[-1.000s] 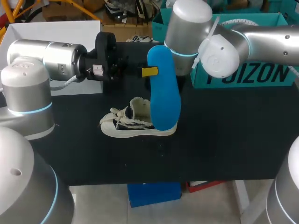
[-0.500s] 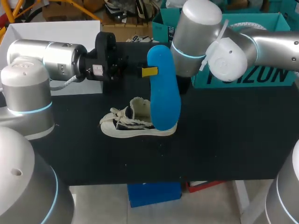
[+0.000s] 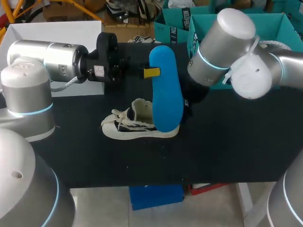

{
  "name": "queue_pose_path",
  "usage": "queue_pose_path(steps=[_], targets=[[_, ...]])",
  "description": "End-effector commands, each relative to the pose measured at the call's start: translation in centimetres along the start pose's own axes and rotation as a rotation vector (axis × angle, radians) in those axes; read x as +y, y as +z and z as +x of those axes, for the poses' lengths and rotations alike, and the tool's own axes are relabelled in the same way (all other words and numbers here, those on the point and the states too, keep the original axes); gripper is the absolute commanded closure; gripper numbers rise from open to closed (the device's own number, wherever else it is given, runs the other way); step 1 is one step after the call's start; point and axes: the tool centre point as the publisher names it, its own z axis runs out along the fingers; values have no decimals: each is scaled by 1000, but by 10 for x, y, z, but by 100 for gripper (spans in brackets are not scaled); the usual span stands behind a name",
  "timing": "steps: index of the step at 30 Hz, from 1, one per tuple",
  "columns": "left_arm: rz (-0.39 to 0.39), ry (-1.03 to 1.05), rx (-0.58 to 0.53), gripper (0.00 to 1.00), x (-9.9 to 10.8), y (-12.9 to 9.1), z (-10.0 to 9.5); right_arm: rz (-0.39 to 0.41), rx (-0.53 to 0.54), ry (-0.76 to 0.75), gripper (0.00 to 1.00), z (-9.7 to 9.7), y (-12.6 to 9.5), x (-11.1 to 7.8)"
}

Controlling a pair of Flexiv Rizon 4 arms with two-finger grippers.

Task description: Take the shoe out of the shoebox, open the shoe tongue, remove and reinsert the insole, then place the shoe into the shoebox

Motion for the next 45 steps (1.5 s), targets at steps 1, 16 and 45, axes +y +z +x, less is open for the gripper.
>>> queue_pose_path(steps=[1,16,45], targets=[[2,2,-5,100,1,2,0,-180,-32,14,0,8,4,-15],[2,2,-5,100,1,2,0,-407,-85,15,0,9,15,-34],[2,2,-5,100,1,2,0,-492,-88,7,0,1,27,-40]])
